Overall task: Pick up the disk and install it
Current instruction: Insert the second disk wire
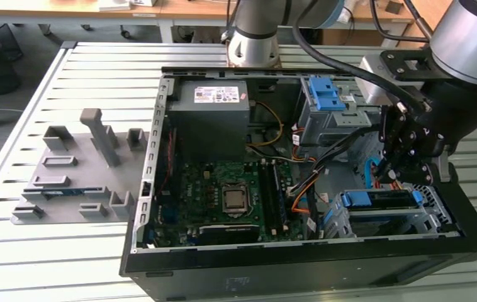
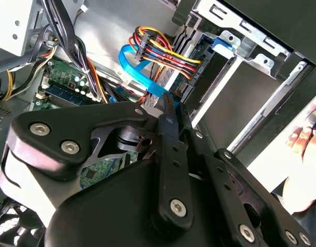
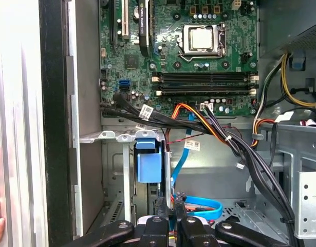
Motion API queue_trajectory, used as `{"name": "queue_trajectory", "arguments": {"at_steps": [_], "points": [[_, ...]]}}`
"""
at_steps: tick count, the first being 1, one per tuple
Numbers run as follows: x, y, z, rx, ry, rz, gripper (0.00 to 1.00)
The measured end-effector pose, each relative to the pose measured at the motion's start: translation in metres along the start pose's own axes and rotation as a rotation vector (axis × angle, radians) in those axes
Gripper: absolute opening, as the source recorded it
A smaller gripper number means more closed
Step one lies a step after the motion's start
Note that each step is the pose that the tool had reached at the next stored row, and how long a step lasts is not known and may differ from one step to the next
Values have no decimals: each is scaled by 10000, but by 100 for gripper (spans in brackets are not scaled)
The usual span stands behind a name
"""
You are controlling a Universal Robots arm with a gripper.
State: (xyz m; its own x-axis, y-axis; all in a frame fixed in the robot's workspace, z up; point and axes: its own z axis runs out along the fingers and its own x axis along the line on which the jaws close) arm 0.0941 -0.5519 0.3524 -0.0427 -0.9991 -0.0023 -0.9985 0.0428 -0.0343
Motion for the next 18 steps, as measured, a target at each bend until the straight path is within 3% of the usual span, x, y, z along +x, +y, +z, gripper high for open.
{"name": "queue_trajectory", "arguments": {"at_steps": [18], "points": [[68, 1, 114, 0, 1, 0, 16]]}}
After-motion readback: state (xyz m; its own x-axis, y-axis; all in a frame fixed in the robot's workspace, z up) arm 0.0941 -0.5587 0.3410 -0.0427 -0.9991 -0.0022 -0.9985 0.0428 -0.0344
